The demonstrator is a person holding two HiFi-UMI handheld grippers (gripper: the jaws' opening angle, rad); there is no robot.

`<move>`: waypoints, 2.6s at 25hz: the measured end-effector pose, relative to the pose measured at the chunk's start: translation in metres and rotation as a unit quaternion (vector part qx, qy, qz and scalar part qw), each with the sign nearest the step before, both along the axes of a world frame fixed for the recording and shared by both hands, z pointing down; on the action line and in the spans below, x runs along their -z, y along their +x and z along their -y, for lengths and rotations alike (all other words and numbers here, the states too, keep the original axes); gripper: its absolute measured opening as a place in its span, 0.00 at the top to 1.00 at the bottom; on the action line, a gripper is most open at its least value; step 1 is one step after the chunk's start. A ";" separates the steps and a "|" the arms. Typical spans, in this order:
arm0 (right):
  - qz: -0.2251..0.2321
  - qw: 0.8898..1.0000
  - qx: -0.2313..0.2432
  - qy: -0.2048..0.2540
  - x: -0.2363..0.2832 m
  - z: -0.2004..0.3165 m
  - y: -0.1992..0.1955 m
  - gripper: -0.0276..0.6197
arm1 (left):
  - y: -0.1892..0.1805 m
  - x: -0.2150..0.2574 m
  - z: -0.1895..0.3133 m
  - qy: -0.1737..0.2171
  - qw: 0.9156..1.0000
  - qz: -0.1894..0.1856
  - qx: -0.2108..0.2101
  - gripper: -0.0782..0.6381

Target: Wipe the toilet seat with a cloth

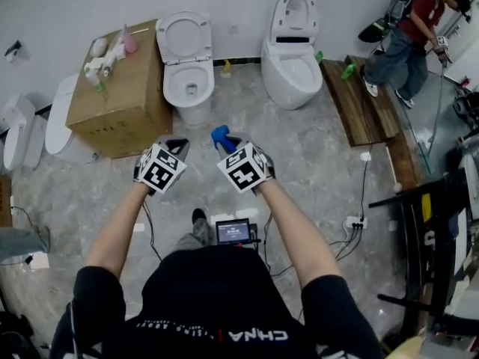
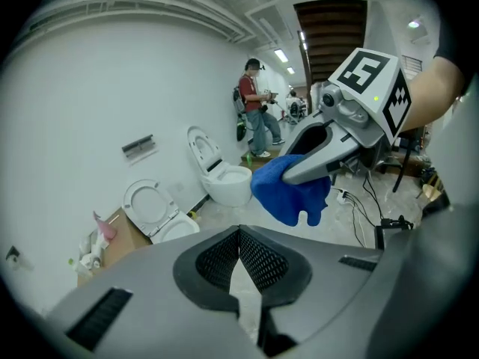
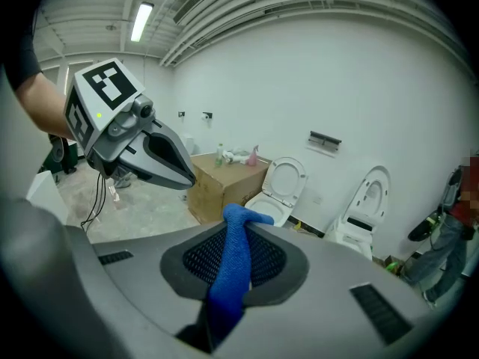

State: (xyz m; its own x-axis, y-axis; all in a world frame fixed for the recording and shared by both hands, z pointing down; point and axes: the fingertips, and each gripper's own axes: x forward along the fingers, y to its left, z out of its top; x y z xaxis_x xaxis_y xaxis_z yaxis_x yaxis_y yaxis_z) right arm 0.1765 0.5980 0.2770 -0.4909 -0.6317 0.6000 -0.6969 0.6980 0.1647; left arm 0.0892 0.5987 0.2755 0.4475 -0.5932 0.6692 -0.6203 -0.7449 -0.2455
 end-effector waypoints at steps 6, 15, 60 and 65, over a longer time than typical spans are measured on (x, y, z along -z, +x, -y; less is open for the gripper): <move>-0.003 1.000 -0.030 0.004 0.010 0.090 -0.045 0.87 | -0.050 0.009 0.092 0.007 1.000 -0.004 -0.022 0.87; -0.022 1.000 -0.019 -0.010 -0.003 0.175 -0.094 0.87 | -0.103 -0.007 0.177 -0.009 1.000 -0.011 -0.015 0.87; 0.013 0.999 0.035 -0.019 0.002 0.629 -0.110 0.87 | -0.108 -0.001 0.605 -0.026 0.999 0.000 0.040 0.87; 0.018 1.000 0.024 -0.008 0.011 0.635 -0.123 0.87 | -0.113 -0.003 0.611 -0.032 0.999 -0.013 0.028 0.87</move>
